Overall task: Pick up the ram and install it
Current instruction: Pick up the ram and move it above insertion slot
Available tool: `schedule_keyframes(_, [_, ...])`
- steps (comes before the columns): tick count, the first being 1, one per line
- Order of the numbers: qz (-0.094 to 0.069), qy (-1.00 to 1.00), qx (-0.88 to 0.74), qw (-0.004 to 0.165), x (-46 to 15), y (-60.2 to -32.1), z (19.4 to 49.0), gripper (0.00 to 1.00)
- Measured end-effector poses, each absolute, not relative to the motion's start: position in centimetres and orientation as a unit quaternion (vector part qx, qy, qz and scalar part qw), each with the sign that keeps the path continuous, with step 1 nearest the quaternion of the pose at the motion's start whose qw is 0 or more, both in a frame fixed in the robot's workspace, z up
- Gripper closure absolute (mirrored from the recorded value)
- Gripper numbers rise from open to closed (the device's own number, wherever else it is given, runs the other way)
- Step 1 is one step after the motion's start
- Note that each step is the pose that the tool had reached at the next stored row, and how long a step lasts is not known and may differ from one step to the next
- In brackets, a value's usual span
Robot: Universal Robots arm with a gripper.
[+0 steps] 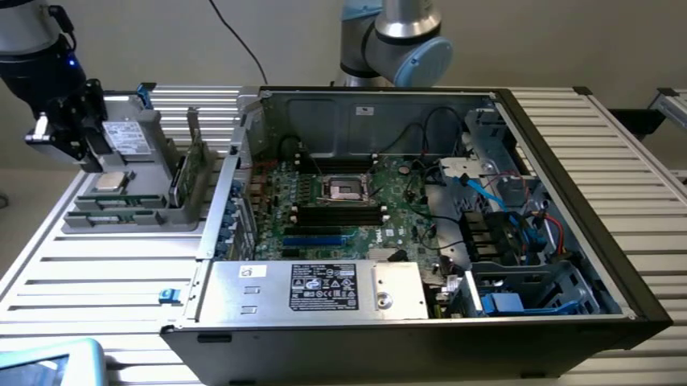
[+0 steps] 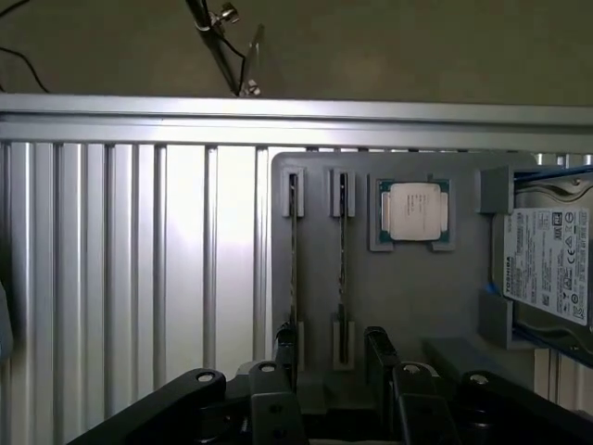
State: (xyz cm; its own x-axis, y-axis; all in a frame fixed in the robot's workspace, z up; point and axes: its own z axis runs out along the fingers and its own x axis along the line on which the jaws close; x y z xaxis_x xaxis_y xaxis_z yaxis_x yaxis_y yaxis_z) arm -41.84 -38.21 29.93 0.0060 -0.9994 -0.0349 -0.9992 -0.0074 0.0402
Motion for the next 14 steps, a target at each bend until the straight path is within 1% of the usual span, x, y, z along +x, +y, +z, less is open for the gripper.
schedule_keyframes(7, [-0.026, -0.705, 0.708, 0.002, -41.8, -38.2, 28.7, 0.57])
schedule_keyframes(14, [-0.023, -0.707, 0.707, 0.005, -41.9, -38.3, 27.7, 0.57])
